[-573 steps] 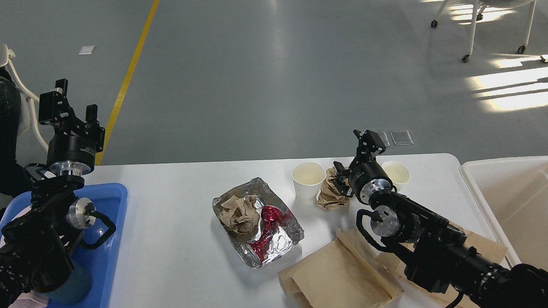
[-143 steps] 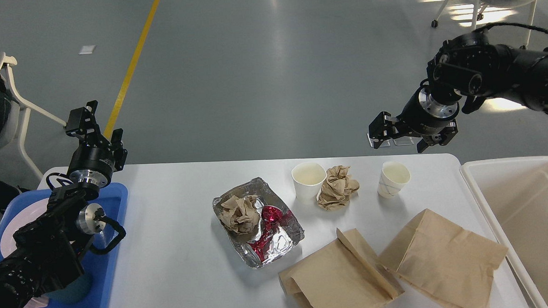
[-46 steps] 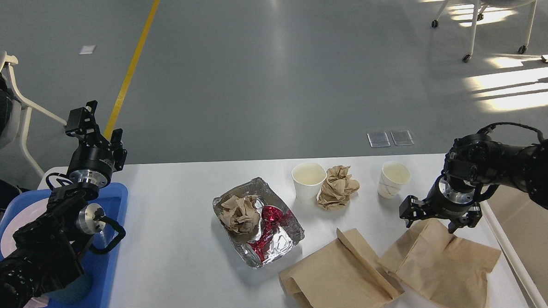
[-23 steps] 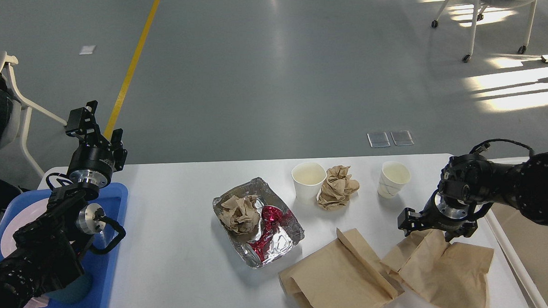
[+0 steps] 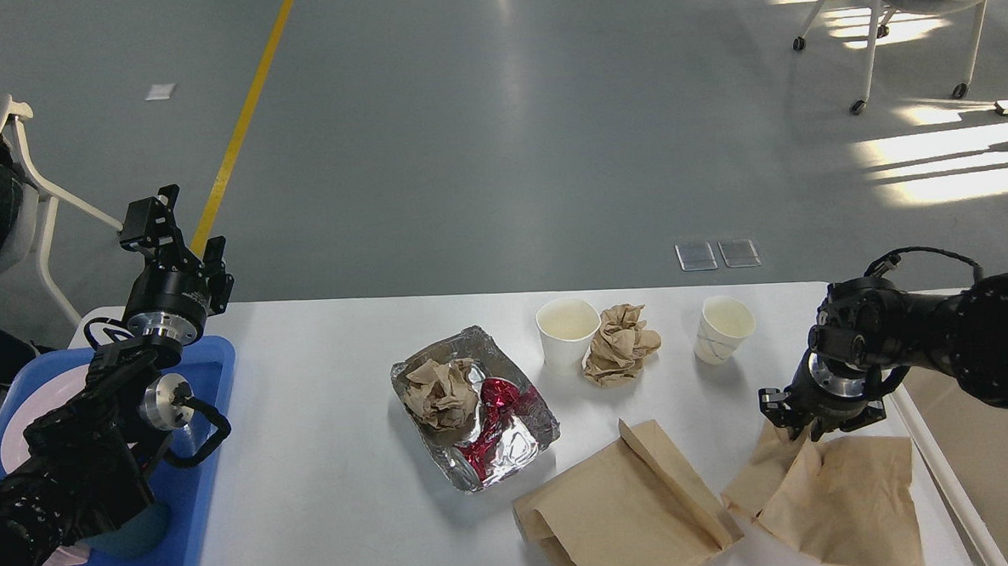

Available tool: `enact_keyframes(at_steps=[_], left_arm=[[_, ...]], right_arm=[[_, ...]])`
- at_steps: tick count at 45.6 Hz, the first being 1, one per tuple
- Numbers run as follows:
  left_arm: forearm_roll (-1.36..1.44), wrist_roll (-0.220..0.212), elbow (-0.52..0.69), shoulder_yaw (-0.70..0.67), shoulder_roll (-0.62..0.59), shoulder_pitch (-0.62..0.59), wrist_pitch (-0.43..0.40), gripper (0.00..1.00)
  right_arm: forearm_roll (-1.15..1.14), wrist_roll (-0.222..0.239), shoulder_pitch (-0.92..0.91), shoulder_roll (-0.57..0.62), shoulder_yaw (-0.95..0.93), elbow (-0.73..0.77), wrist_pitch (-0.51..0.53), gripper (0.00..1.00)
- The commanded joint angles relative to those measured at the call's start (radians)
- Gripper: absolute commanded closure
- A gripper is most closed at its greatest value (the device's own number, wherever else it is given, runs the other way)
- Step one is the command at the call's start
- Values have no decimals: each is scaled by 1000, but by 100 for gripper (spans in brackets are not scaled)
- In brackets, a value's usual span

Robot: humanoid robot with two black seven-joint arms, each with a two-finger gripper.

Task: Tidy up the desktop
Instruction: 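Grasp the brown paper bags with the right gripper, then lift the paper bags and drop them into the white bin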

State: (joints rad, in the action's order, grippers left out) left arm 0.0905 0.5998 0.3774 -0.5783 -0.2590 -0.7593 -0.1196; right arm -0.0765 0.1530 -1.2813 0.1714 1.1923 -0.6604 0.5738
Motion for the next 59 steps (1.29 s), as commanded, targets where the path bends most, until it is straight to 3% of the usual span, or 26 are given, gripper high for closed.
enact_keyframes(at_steps=[1,7,13,23,39,49,59], left_arm=[[0,0,0,0,0,0,0,3],[0,0,0,0,1,0,0,3],[0,0,0,0,0,0,0,3],[0,0,0,0,0,0,0,3],[0,0,0,0,0,0,0,3],[0,0,0,0,1,0,0,3],[0,0,0,0,0,0,0,3]], right_arm=[[-6,37,-64,13,50,-2,0,100],[-6,36,-170,82,53,-53,9,100],[-6,36,-343,149,33,-136,104,100],[-2,31,-611,281,-55,-142,280,100],[9,31,-891,425,-171,-142,302,100],[9,33,-883,454,-161,-119,278,100],[12,33,-624,516,-180,44,137,100]])
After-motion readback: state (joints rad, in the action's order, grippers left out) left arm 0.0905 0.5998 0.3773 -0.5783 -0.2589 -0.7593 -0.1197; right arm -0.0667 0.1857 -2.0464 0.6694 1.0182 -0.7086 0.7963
